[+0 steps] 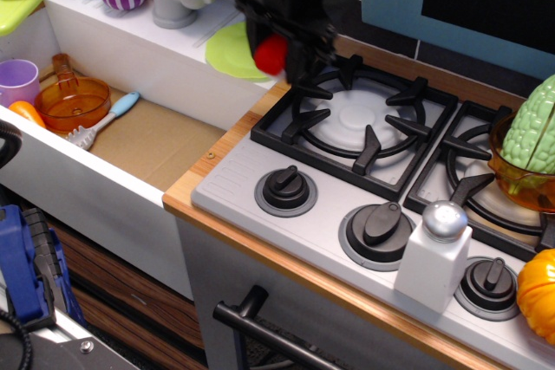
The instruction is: Put sushi on plate
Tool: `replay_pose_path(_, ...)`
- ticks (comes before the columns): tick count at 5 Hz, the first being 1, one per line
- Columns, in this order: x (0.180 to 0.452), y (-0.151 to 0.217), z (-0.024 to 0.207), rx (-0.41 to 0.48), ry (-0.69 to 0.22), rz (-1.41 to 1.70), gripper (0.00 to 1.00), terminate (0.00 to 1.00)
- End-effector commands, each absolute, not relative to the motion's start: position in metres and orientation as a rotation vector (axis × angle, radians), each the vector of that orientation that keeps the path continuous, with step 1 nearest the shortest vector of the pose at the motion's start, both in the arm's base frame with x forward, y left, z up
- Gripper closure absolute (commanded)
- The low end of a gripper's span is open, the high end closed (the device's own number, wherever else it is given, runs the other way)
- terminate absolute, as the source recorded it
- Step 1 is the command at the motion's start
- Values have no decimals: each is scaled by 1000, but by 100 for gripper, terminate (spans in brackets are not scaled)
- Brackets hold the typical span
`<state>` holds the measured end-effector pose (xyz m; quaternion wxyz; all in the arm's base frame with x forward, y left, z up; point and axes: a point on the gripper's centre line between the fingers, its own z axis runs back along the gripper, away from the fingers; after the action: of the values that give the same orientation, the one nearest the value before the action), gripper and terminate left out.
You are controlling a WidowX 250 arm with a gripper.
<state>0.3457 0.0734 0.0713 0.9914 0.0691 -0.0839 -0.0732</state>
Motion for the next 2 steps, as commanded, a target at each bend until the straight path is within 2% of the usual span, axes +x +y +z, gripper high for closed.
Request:
replay_pose_path(1, 363, 102, 77, 155, -240, -195, 100, 0)
replay_pose_path(2, 374, 121, 74, 124, -236, -228, 100, 0)
